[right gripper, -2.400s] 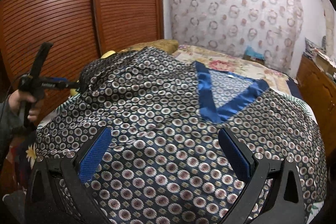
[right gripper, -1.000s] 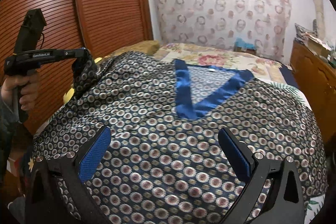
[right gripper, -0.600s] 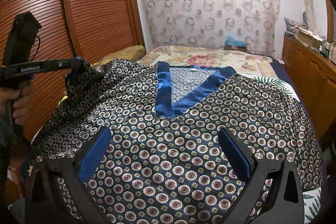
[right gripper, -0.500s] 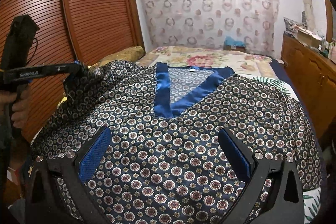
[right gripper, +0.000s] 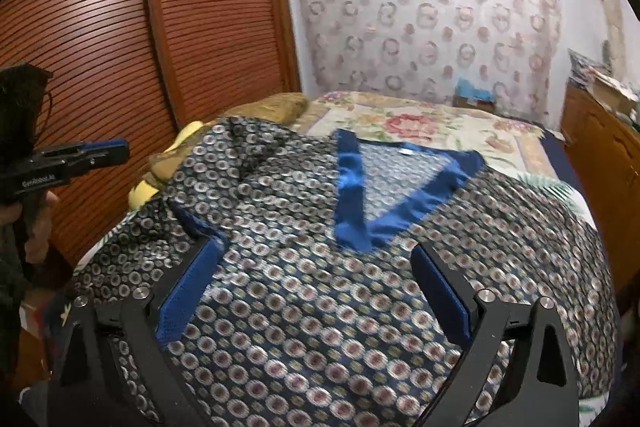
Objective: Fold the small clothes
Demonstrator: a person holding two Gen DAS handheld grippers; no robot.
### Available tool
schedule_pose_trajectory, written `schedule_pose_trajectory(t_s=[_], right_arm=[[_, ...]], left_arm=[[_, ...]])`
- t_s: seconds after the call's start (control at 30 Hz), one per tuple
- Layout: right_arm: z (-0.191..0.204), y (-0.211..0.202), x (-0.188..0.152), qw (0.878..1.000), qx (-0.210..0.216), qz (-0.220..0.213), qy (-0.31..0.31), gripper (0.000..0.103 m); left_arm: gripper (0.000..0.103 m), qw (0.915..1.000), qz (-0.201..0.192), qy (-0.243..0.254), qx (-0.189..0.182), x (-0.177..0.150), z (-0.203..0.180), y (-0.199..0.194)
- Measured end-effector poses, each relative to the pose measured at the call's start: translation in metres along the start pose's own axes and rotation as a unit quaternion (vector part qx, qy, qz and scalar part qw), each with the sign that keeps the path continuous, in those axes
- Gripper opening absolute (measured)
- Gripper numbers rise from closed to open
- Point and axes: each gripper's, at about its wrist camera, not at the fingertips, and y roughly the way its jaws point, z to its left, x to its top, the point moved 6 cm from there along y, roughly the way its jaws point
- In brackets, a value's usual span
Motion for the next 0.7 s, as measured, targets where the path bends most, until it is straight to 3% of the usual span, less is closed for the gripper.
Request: schedule_pose_trajectory(t_s=[0.07, 0.13, 0.27, 0.7], right_arm=[[0.011, 0.01, 0.006, 1.0, 0.016, 0.003, -0.014, 0.084], [0.025, 0.021, 0.011, 0.999, 0.038, 0.009, -0.029, 0.068], [0.052, 0.045, 0.02, 0.995, 0.07, 0.021, -0.063, 0.054], [0.116, 0.14, 0.009, 0.975, 0.13, 0.108, -0.146, 0.051]], left_arm=[[0.028, 0.9999, 0.002, -0.011, 0.003, -0.006, 0.009, -0.001], [0.03, 0.9998, 0.002, -0.019, 0.004, -0.012, 0.015, -0.002], [0.033, 0.9995, 0.0, -0.029, 0.014, -0.02, 0.028, -0.008], [0.043, 0.998, -0.008, -0.046, 0.044, -0.032, 0.056, -0.023]])
